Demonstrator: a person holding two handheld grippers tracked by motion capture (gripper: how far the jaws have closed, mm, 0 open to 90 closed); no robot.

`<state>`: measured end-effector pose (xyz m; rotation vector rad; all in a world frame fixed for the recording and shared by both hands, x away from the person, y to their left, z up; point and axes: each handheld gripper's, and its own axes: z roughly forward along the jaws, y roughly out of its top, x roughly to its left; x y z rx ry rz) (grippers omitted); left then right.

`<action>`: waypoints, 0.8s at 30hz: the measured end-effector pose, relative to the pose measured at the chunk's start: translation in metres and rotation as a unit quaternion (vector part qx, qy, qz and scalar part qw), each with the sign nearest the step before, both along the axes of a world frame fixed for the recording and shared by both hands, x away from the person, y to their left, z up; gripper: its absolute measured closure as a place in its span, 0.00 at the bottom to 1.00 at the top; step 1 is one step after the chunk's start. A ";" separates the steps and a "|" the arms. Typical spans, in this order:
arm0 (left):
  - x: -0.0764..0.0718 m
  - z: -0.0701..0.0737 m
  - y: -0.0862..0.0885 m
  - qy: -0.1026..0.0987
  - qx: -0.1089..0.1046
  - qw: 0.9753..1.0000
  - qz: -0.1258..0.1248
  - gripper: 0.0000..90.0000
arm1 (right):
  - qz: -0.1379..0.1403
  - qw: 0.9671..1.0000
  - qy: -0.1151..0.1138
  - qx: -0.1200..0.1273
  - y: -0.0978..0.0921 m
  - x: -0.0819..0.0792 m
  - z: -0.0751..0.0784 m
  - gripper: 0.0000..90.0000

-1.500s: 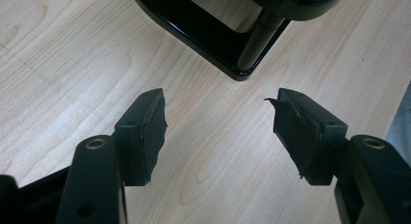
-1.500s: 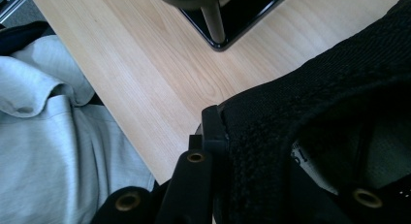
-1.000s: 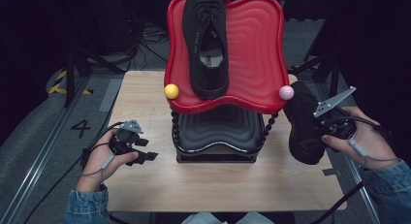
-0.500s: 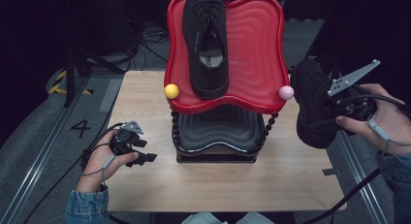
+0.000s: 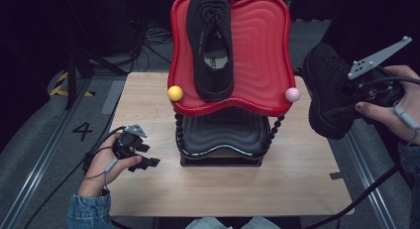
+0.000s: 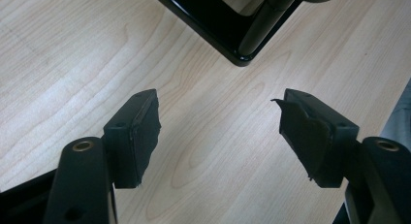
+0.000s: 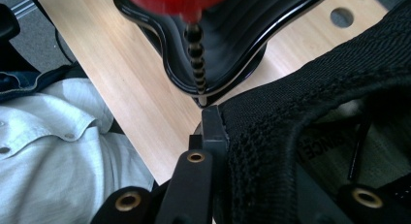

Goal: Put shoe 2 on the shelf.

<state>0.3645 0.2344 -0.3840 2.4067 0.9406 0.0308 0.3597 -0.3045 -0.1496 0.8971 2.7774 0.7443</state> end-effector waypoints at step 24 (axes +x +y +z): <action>-0.001 -0.001 0.000 -0.003 0.001 1.000 -0.005 0.35 | 0.013 0.999 -0.051 -0.014 0.026 -0.003 0.071 0.97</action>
